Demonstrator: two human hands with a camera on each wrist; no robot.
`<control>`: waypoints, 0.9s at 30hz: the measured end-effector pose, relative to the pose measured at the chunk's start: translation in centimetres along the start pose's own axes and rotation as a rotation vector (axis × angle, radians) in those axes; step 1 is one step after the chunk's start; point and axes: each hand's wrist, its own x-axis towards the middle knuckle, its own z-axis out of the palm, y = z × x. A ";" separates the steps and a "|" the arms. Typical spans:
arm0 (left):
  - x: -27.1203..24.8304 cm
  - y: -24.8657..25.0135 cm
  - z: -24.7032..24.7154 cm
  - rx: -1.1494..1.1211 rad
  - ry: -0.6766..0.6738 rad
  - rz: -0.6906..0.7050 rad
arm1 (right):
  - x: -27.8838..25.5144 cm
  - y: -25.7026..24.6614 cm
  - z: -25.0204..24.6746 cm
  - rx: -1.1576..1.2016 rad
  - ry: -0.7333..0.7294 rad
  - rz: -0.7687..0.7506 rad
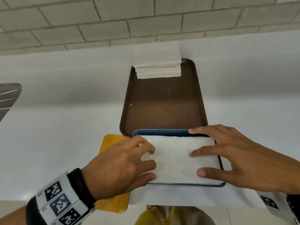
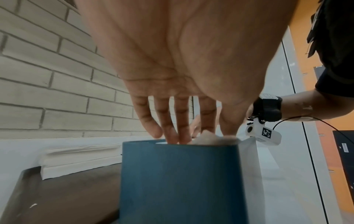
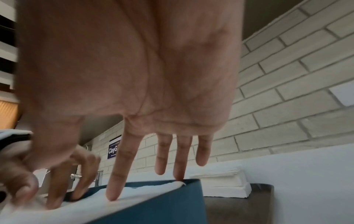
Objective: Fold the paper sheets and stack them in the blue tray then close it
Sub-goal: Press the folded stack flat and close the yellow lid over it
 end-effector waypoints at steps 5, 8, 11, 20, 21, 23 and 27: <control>0.6 -0.3 0.4 0.021 -0.092 0.058 | 1.0 0.0 1.0 -0.078 -0.107 0.051; 0.7 -0.8 1.2 0.042 -0.148 0.084 | 1.9 0.2 1.8 -0.132 -0.098 0.062; 1.3 -1.0 1.8 0.047 -0.167 0.093 | 2.1 0.3 2.4 -0.174 -0.105 0.113; -7.7 -2.1 -1.5 -0.224 0.229 -0.786 | 0.9 -0.3 0.7 -0.107 -0.006 0.141; -8.8 -1.5 -0.2 -0.195 0.109 -0.934 | 0.5 -0.2 0.4 -0.081 0.061 0.125; -10.1 -0.1 3.0 -0.214 -0.188 -1.103 | 0.1 0.3 -0.2 -0.021 0.200 0.116; -9.2 2.9 6.4 -0.392 -0.441 -1.188 | 0.0 1.5 -0.5 0.037 0.275 0.103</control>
